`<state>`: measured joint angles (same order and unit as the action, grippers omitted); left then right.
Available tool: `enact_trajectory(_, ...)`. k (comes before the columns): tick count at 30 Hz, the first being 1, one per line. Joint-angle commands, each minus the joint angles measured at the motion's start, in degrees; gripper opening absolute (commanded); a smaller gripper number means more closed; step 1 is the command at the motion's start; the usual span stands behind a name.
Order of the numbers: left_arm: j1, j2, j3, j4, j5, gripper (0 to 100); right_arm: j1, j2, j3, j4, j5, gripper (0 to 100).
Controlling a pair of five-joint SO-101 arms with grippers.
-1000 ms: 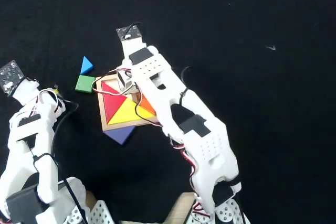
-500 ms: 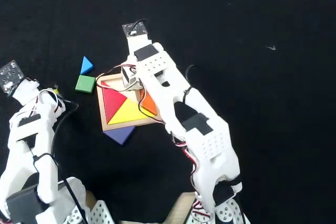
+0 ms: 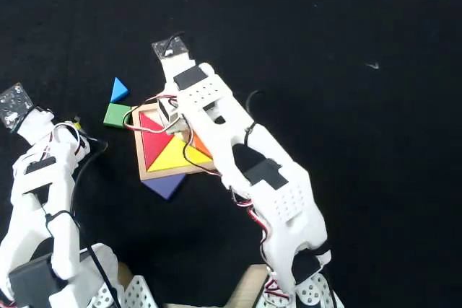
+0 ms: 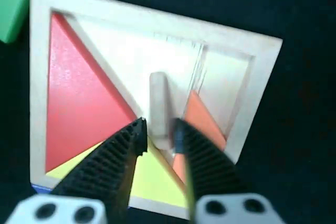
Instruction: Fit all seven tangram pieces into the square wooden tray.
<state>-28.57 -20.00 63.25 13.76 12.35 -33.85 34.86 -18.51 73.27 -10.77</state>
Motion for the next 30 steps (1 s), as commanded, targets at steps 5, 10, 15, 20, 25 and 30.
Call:
enact_trajectory(5, 0.7, -0.8, -0.7, -1.1, -0.4, 14, -1.1, -0.6, -3.5, 0.6, 0.6, 18.4)
enact_trajectory(10, 0.7, -0.8, -0.7, -1.1, -0.4, 14, -1.4, -0.7, -3.5, 0.8, 0.6, 14.9)
enact_trajectory(15, 0.7, -0.8, -0.7, -1.1, -0.4, 14, -4.1, -0.7, -5.3, 3.7, 0.6, 12.4)
enact_trajectory(20, 0.7, -0.8, -0.7, -1.1, -0.4, 14, -6.2, -0.7, -6.5, 4.4, 0.6, 12.4)
enact_trajectory(25, 0.7, -0.8, -0.7, -1.1, -0.4, 14, -6.2, -0.7, -6.5, 4.4, 0.6, 12.4)
enact_trajectory(30, 0.7, -0.8, -0.7, -1.2, -0.4, 14, -6.2, -0.3, -7.9, 2.6, 2.2, 12.0)
